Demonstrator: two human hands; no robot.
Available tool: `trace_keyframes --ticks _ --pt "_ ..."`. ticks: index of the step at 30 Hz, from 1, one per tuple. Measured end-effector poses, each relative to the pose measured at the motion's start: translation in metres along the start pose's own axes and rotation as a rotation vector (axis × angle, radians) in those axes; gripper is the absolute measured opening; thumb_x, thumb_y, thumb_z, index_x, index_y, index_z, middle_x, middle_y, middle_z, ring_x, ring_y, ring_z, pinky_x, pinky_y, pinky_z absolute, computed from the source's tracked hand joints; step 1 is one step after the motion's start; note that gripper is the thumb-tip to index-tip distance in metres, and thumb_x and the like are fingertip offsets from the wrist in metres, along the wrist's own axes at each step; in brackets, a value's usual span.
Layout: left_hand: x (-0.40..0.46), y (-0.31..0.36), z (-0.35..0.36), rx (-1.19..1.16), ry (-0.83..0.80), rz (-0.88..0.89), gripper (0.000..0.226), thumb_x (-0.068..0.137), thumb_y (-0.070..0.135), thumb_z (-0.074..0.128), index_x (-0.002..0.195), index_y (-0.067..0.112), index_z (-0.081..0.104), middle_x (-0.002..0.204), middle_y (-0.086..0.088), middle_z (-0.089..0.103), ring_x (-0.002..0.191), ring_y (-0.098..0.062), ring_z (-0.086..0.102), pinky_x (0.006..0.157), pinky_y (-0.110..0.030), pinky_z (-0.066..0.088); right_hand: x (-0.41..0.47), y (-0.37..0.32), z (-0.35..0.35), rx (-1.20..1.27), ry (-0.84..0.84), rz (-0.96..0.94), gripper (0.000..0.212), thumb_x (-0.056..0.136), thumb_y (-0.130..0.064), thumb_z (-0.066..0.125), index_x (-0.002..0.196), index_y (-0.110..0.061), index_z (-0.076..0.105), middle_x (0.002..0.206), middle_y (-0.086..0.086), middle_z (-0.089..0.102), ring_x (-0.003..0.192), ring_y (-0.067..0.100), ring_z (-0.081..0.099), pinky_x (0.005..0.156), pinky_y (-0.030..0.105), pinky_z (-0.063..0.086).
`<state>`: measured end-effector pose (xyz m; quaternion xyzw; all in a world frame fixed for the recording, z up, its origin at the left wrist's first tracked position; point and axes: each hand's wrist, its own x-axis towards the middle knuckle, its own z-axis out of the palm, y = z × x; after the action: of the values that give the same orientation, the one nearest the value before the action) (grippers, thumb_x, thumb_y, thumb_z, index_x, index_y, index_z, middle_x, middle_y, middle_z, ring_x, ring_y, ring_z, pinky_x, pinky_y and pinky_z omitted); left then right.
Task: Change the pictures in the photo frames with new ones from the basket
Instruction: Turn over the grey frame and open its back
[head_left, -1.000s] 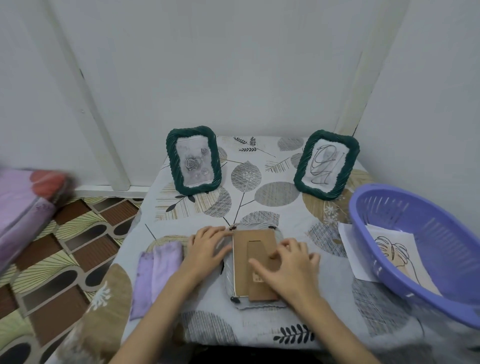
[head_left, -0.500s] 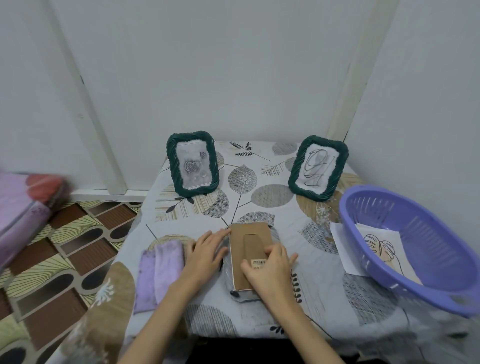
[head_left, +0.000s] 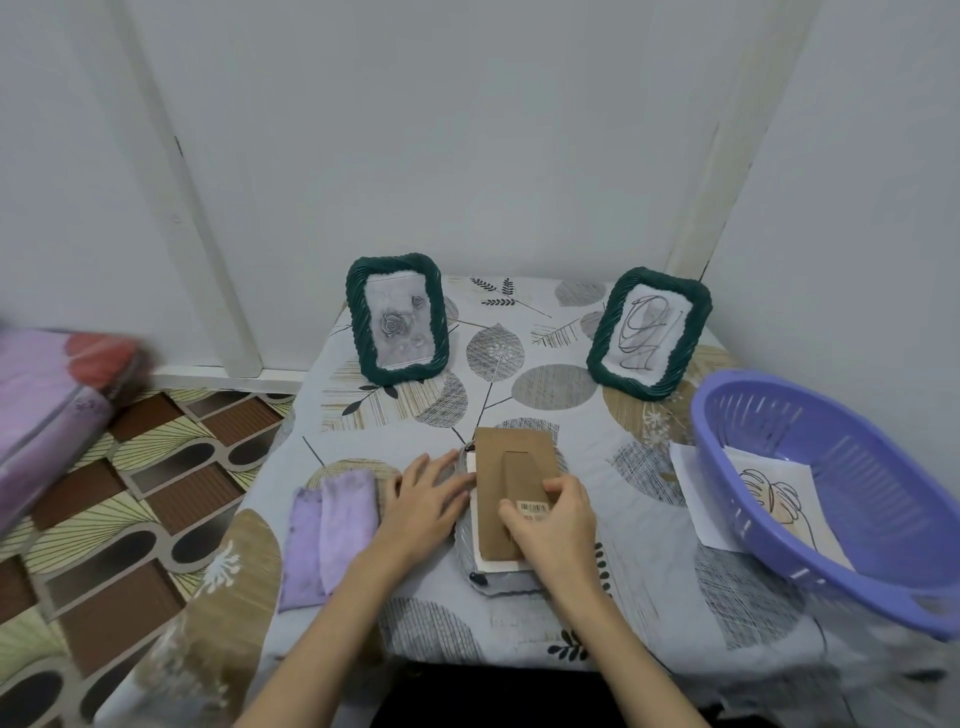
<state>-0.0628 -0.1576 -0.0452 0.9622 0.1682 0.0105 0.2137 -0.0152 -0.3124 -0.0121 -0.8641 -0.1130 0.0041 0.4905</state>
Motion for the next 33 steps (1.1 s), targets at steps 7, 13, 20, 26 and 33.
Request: trace_keyframes --ticks 7,13,20,26,33 --pt "-0.004 0.003 -0.001 0.019 0.014 0.004 0.052 0.088 0.048 0.014 0.139 0.048 0.026 0.153 0.016 0.016 0.142 -0.017 0.007 0.112 -0.042 0.009 0.029 0.012 -0.067 0.041 0.101 0.126 0.043 0.066 -0.028 0.077 0.095 -0.017 0.047 0.098 0.004 0.056 0.092 0.021 0.057 0.083 0.038 0.05" --pt "-0.004 0.005 -0.003 0.12 0.114 -0.047 0.058 0.085 0.035 0.015 0.142 0.039 0.024 0.152 0.017 0.021 0.143 -0.016 0.011 0.109 -0.042 0.015 0.025 0.05 -0.078 -0.217 0.062 0.182 0.052 0.066 -0.029 0.074 0.106 -0.005 0.049 0.103 0.006 0.051 0.098 0.025 0.051 0.086 0.039 0.045" --pt "-0.008 -0.003 0.001 0.114 0.266 -0.056 0.083 0.068 0.039 0.001 0.135 0.019 0.046 0.144 0.004 0.043 0.136 -0.025 0.032 0.104 -0.046 0.029 0.011 0.053 -0.051 -0.206 -0.036 0.09 0.049 0.072 -0.024 0.072 0.107 0.0 0.047 0.104 0.007 0.043 0.106 0.028 0.047 0.09 0.031 0.037" --pt "-0.014 0.002 -0.007 0.024 0.329 -0.082 0.081 0.069 0.062 0.013 0.118 0.018 0.06 0.128 -0.001 0.053 0.126 -0.025 0.041 0.097 -0.039 0.031 0.013 0.046 -0.037 -0.449 -0.002 -0.145 0.058 0.076 -0.051 0.056 0.119 -0.013 0.054 0.14 0.01 0.039 0.137 0.029 0.024 0.112 0.047 0.02" --pt "-0.023 0.008 -0.008 0.044 0.236 -0.111 0.093 0.049 0.078 0.021 0.122 0.03 0.053 0.129 0.006 0.041 0.123 -0.019 0.027 0.096 -0.035 0.024 -0.001 0.025 -0.002 -0.657 -0.403 -0.435 0.084 0.064 -0.072 0.006 0.132 -0.04 0.043 0.153 -0.003 0.021 0.143 0.016 0.004 0.111 0.055 -0.005"
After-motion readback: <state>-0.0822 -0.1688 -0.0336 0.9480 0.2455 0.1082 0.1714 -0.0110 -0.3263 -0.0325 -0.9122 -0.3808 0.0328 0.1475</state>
